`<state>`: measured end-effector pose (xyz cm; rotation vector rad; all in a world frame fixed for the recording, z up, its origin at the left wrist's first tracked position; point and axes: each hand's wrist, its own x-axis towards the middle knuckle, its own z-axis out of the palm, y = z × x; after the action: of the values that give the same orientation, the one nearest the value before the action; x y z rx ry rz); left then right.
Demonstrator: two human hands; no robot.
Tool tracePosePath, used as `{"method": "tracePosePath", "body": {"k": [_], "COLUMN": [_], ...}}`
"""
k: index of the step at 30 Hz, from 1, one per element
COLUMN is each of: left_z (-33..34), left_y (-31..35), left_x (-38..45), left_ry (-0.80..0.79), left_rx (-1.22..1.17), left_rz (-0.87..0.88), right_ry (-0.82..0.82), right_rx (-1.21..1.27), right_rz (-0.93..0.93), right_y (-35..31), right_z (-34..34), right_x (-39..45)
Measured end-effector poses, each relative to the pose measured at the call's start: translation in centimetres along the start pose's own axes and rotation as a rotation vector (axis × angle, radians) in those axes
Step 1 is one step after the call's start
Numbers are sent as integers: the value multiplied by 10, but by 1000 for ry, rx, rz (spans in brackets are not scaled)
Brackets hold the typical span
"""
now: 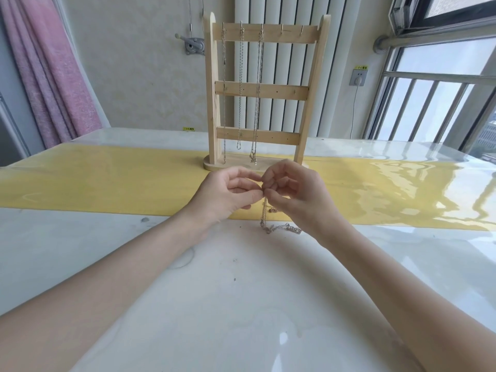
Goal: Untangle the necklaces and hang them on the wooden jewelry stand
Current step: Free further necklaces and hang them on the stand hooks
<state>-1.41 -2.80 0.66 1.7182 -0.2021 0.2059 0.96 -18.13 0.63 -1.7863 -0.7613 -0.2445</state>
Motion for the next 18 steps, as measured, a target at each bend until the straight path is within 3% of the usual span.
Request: {"method": "tracePosePath", "body": {"k": [6,12,15,18], "left_z": [4,2,3,1], "left_y": [1,3,4,4], "left_x": [1,2,2,4], "left_ry": [57,126,100,15], "left_rx": [6,217,243,208], "left_rz": [94,206,210,159], "right_ry": [-17,49,8,-94], "right_rx": [97,101,109,279], "right_rz": [75,101,138,238], "right_y": [-3,-6,-7,-4], "right_z": [2,4,2,-6], "right_x": [1,3,2,2]}}
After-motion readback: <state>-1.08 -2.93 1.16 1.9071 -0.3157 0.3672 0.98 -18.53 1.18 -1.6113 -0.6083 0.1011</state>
